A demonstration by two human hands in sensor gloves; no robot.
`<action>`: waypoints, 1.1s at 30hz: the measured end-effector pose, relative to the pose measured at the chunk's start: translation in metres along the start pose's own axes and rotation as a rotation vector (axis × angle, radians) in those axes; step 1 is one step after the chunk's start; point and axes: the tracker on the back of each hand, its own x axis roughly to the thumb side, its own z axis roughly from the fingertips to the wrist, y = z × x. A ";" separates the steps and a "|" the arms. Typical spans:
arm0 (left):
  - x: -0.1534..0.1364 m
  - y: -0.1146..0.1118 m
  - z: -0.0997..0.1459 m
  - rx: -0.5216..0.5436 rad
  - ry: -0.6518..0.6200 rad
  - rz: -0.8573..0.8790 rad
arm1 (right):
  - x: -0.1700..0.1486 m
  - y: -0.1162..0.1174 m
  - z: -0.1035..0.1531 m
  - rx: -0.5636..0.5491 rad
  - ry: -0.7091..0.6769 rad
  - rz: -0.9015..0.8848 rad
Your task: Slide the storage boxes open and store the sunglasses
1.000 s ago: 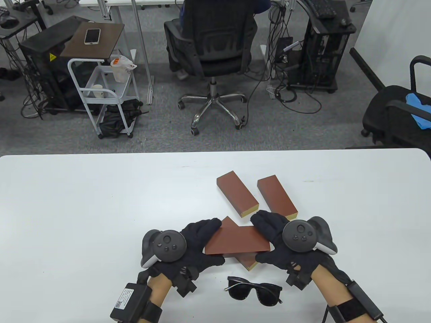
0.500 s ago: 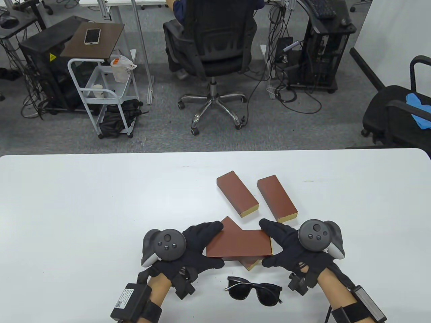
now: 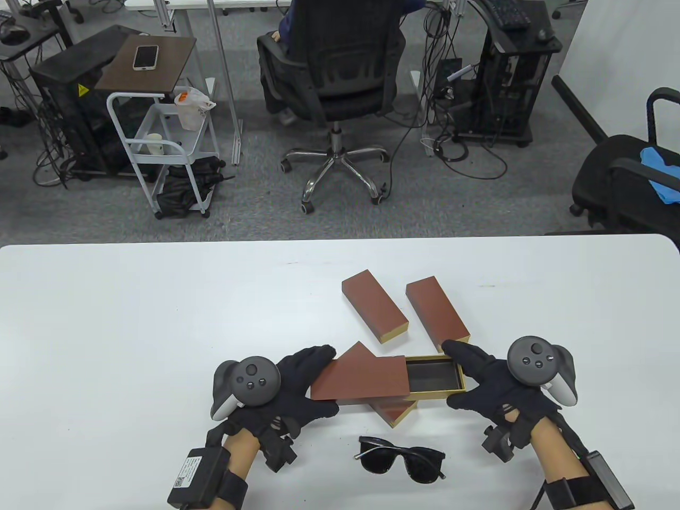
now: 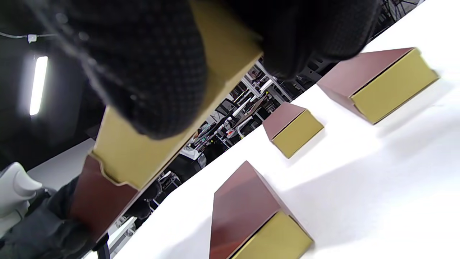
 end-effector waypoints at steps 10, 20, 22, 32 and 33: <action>-0.011 -0.007 0.002 0.034 0.113 0.388 | -0.004 -0.010 0.007 -0.052 -0.020 -0.080; -0.024 -0.024 0.008 0.043 0.405 0.879 | 0.002 -0.006 0.008 -0.092 -0.055 -0.142; -0.026 -0.031 0.007 0.023 0.421 1.010 | 0.004 -0.004 0.007 -0.090 -0.059 -0.153; -0.033 -0.037 0.009 -0.010 0.416 1.174 | 0.010 0.002 0.008 -0.119 -0.081 -0.153; -0.034 -0.036 0.009 0.009 0.414 1.168 | 0.011 0.004 0.008 -0.119 -0.082 -0.151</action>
